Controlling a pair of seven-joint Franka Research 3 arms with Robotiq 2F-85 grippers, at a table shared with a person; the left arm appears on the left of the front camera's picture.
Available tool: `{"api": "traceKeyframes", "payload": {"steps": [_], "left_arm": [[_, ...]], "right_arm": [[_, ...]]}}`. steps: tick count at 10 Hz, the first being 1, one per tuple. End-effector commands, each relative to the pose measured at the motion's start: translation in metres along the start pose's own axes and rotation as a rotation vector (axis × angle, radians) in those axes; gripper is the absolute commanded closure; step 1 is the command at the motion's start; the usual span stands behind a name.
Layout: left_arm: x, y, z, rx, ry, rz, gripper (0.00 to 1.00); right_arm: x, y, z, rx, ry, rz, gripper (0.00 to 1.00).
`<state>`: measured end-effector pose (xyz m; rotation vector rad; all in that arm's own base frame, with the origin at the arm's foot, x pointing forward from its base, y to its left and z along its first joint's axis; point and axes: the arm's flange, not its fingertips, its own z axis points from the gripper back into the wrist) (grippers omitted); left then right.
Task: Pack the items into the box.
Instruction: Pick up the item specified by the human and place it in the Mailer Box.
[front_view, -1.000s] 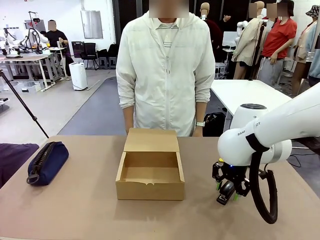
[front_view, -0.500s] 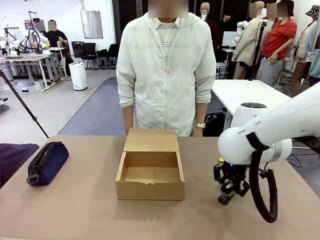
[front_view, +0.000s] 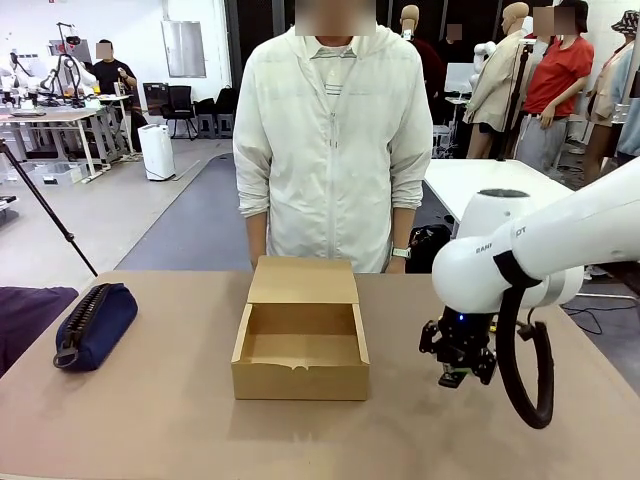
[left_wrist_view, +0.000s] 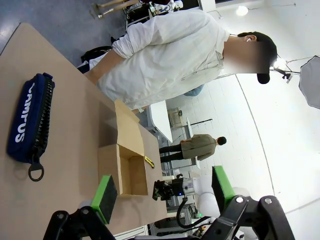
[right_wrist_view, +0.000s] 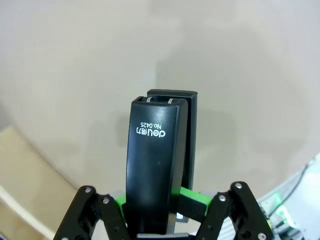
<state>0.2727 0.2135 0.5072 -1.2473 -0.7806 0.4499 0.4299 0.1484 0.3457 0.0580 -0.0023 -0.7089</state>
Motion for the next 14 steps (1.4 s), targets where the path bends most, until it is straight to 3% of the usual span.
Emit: {"api": "traceKeyframes", "payload": {"steps": [1,4,5,6,7,10,11,12,14], "left_arm": [[0.002,0.0,0.0,-0.021,-0.007,-0.017,0.0],[0.002,0.0,0.0,-0.021,-0.007,-0.017,0.0],[0.002,0.0,0.0,-0.021,-0.007,-0.017,0.0],[0.002,0.0,0.0,-0.021,-0.007,-0.017,0.0],[0.002,0.0,0.0,-0.021,-0.007,-0.017,0.0],[0.002,0.0,0.0,-0.021,-0.007,-0.017,0.0],[0.002,0.0,0.0,-0.021,-0.007,-0.017,0.0],[0.002,0.0,0.0,-0.021,-0.007,-0.017,0.0],[0.002,0.0,0.0,-0.021,-0.007,-0.017,0.0]], "right_arm": [[-0.013,-0.001,0.04,0.024,0.003,0.135,1.0],[-0.066,-0.023,0.102,0.163,0.073,0.549,1.0],[-0.073,-0.034,0.109,0.205,0.094,0.607,1.0],[-0.067,-0.043,0.105,0.176,0.065,0.522,1.0],[-0.075,-0.007,0.108,0.16,0.015,0.527,1.0],[-0.081,-0.022,0.11,0.167,0.031,0.555,1.0],[-0.082,-0.009,0.109,0.188,0.05,0.685,1.0],[-0.088,0.025,0.112,0.287,0.031,0.966,1.0],[-0.111,0.096,0.098,0.291,0.127,1.438,1.0]]}}
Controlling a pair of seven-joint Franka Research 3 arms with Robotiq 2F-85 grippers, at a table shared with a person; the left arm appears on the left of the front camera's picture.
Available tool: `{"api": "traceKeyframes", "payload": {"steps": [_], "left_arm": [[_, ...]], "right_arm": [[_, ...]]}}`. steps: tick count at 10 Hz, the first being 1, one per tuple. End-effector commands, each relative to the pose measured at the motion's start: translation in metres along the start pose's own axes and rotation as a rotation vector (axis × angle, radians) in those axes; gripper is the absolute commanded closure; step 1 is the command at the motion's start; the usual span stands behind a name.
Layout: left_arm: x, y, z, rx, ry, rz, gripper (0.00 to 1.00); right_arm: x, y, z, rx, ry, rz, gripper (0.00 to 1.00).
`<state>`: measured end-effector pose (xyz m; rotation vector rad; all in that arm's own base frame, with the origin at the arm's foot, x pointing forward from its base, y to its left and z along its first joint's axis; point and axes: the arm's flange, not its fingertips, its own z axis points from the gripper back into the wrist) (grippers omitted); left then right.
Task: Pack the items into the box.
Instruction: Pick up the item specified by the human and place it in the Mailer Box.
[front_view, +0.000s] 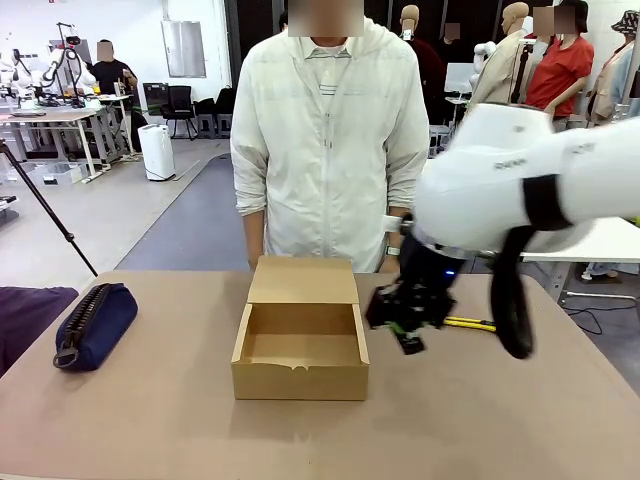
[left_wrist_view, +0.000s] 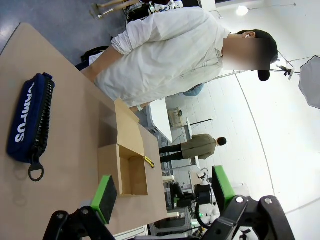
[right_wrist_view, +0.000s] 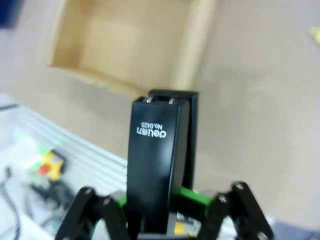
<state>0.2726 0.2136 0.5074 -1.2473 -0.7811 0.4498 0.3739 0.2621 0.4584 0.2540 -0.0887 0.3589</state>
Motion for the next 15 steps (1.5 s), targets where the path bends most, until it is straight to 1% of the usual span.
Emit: {"api": "traceKeyframes", "payload": {"steps": [1,2,3,4,6,7,8,10,11,12,14,15], "left_arm": [[0.002,0.001,-0.001,-0.021,-0.006,-0.016,0.0],[0.002,0.001,-0.001,-0.021,-0.006,-0.016,0.0],[0.002,0.001,-0.001,-0.021,-0.006,-0.016,0.0],[0.002,0.001,-0.001,-0.021,-0.006,-0.016,0.0],[0.002,0.001,-0.001,-0.021,-0.006,-0.016,0.0],[0.002,0.001,-0.001,-0.021,-0.006,-0.016,0.0],[0.002,0.001,-0.001,-0.021,-0.006,-0.016,0.0],[0.002,0.001,-0.001,-0.021,-0.006,-0.016,0.0],[0.002,0.001,-0.001,-0.021,-0.006,-0.016,0.0],[0.002,0.001,-0.001,-0.021,-0.006,-0.016,0.0],[0.002,0.001,-0.001,-0.021,-0.006,-0.016,0.0],[0.002,0.001,-0.001,-0.021,-0.006,-0.016,0.0]], "right_arm": [[0.063,0.039,-0.042,0.132,0.19,0.646,1.0],[0.076,0.049,-0.053,0.091,0.242,0.776,1.0],[0.095,0.056,-0.06,0.063,0.226,0.886,1.0],[0.108,0.054,-0.061,0.043,0.227,0.974,1.0],[0.129,0.044,-0.066,-0.041,0.293,1.023,1.0],[0.13,0.041,-0.065,-0.031,0.317,1.009,1.0],[0.123,0.048,-0.061,-0.069,0.328,1.051,1.0],[0.127,0.045,-0.059,-0.053,0.247,1.031,1.0],[0.127,0.042,-0.059,-0.037,0.238,1.034,1.0],[0.128,0.041,-0.06,-0.048,0.224,1.029,1.0],[0.129,0.035,-0.062,-0.032,0.174,1.052,1.0],[0.129,0.032,-0.064,-0.008,0.163,1.058,1.0]]}}
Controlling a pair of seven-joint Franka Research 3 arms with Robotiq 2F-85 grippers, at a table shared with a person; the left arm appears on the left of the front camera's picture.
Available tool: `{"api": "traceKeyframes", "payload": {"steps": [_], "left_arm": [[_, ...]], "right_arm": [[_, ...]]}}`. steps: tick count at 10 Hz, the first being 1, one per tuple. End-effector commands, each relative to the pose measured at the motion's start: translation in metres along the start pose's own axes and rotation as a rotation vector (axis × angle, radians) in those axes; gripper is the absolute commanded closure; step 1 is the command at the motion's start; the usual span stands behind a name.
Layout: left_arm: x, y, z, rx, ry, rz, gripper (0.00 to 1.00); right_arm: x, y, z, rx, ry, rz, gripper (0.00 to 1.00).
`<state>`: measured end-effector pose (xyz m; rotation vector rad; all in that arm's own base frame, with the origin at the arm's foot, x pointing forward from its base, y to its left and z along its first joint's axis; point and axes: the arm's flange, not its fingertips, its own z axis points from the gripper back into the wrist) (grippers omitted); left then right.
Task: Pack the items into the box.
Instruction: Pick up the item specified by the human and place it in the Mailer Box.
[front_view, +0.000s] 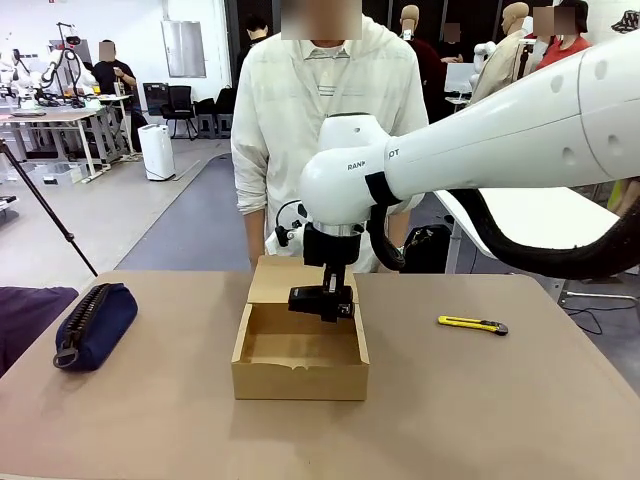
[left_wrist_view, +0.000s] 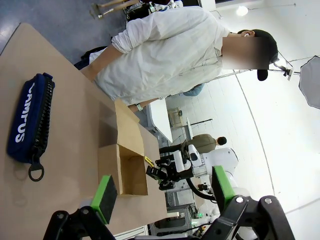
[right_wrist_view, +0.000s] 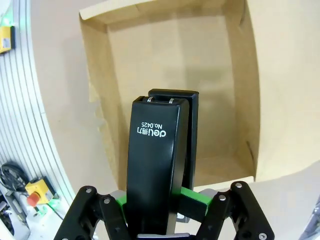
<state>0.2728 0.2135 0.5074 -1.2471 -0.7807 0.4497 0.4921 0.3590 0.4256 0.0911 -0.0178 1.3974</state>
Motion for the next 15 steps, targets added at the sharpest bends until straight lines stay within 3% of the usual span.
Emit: {"api": "traceKeyframes", "payload": {"steps": [1,6,10,11,12,13,15], "left_arm": [[0.002,0.001,0.0,-0.021,-0.007,-0.016,0.0],[0.002,0.001,0.0,-0.021,-0.007,-0.016,0.0],[0.002,0.001,0.0,-0.021,-0.007,-0.016,0.0],[0.002,0.001,0.0,-0.021,-0.007,-0.016,0.0],[0.002,0.001,0.0,-0.021,-0.007,-0.016,0.0],[0.002,0.001,0.0,-0.021,-0.007,-0.016,0.0],[0.002,0.001,0.0,-0.021,-0.007,-0.016,0.0]], "right_arm": [[-0.012,0.004,-0.009,0.021,-0.068,0.045,1.0],[-0.026,0.005,-0.045,0.009,-0.151,0.081,1.0],[-0.027,0.001,-0.064,0.035,-0.138,0.06,1.0],[-0.027,0.001,-0.065,0.039,-0.139,0.067,0.62],[-0.027,0.001,-0.065,0.044,-0.13,0.071,0.06],[-0.027,0.002,-0.066,0.043,-0.124,0.07,0.0],[-0.027,0.002,-0.064,0.033,-0.141,0.073,0.0]]}}
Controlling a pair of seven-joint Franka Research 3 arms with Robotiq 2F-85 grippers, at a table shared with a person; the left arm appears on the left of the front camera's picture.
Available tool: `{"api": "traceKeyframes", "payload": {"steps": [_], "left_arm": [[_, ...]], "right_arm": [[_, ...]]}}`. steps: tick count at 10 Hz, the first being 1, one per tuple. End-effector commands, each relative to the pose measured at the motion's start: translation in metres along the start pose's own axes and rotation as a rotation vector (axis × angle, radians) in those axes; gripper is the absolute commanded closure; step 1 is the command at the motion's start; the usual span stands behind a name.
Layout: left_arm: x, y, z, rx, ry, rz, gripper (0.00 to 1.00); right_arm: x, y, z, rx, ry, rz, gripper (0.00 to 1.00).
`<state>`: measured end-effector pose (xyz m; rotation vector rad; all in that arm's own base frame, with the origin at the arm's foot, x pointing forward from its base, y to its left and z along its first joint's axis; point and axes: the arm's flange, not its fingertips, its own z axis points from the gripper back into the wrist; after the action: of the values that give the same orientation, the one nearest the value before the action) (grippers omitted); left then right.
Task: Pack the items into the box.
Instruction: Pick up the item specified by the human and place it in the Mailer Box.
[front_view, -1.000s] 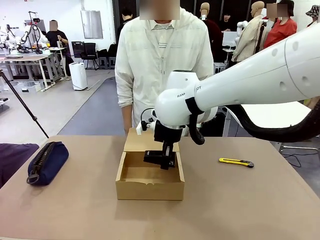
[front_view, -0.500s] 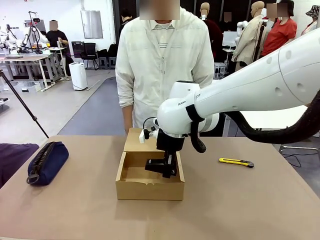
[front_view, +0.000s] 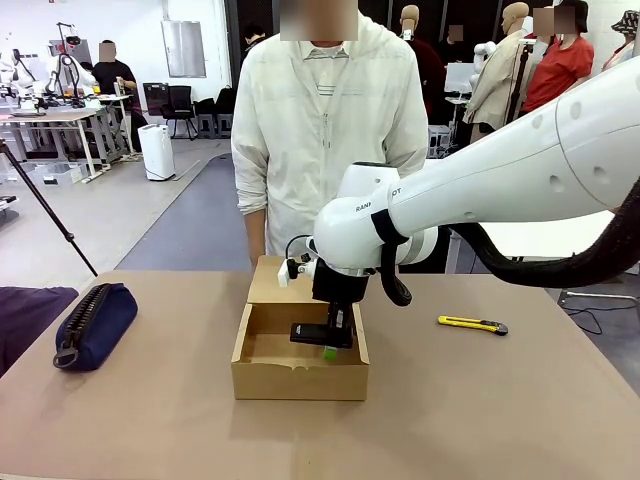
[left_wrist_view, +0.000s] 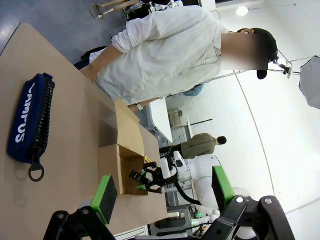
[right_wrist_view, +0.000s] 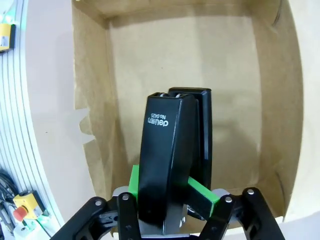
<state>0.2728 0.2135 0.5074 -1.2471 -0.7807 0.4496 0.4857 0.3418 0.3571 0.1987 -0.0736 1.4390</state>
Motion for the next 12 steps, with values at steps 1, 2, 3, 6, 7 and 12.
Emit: {"api": "traceKeyframes", "payload": {"steps": [1,2,3,6,7,12], "left_arm": [[0.002,0.001,0.0,-0.021,-0.007,-0.016,0.0],[0.002,0.001,0.0,-0.021,-0.007,-0.016,0.0],[0.002,0.001,0.0,-0.021,-0.007,-0.016,0.0],[0.002,0.001,0.0,-0.021,-0.007,-0.016,0.0],[0.002,0.001,0.0,-0.021,-0.007,-0.016,0.0],[0.002,0.001,0.0,-0.021,-0.007,-0.016,0.0]], "right_arm": [[-0.003,0.003,0.003,-0.016,-0.047,0.027,0.0],[-0.003,0.003,0.004,-0.018,-0.05,0.031,0.0],[-0.001,0.003,0.004,-0.02,-0.056,0.031,0.0],[0.0,0.006,0.008,-0.042,-0.085,0.031,0.0],[-0.001,0.007,0.013,-0.047,-0.122,0.035,0.0],[-0.03,0.063,0.136,-0.034,-0.222,-0.402,0.0]]}}
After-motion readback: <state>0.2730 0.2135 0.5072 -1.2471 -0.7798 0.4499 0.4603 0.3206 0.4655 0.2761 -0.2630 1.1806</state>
